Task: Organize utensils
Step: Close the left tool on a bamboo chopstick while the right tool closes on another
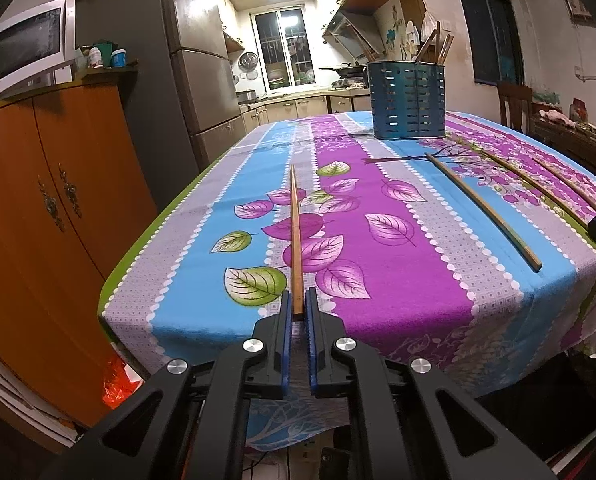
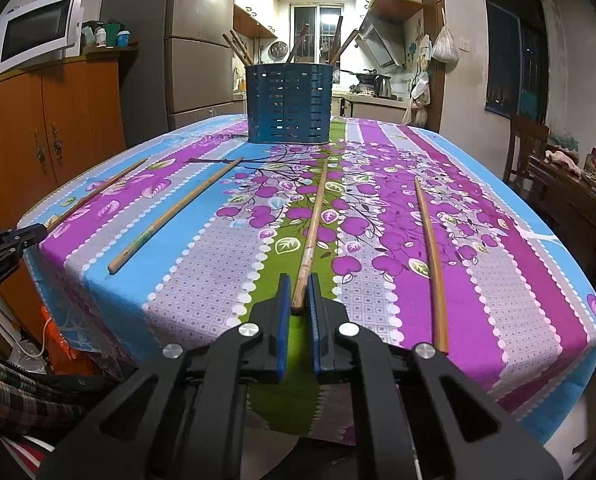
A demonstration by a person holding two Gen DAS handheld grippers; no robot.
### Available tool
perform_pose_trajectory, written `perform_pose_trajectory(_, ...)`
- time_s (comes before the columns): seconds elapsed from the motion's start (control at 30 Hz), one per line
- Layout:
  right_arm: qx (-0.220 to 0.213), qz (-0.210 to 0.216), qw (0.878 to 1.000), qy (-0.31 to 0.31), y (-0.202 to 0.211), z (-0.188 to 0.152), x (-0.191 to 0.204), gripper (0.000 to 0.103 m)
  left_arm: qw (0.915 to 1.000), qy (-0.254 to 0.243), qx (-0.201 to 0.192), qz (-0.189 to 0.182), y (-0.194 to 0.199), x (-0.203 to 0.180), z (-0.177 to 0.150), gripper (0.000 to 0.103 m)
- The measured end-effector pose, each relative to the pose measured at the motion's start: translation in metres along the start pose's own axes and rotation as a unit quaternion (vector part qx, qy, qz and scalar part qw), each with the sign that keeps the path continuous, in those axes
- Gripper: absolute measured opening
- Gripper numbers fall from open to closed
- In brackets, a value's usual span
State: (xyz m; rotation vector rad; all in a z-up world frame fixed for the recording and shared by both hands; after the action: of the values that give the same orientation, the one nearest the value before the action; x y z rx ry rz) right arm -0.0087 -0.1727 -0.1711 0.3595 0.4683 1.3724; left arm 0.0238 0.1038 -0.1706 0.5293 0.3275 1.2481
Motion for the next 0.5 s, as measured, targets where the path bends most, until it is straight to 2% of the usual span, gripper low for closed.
perform_pose_trajectory(0.5,-0.005,0.002,1.000,-0.019,0.0049,0.0047,-0.0063,0.006,0.9999,0.005,0.009,-0.007,0.0008,0.0009,0.0002,0.008)
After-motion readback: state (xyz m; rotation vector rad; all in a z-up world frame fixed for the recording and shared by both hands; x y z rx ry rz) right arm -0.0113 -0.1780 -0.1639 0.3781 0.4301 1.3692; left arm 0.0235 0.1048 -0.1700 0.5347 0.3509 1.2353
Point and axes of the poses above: each gripper's, at about its wrist camera, not at the fingertips, and y roughly against the way its jaws point, x to its left, z to its top, the point moved 6 cm from there along -y, roughly the way its jaws point, and after that the axes turned 13 degrees about -z, right-handed, at the moved point
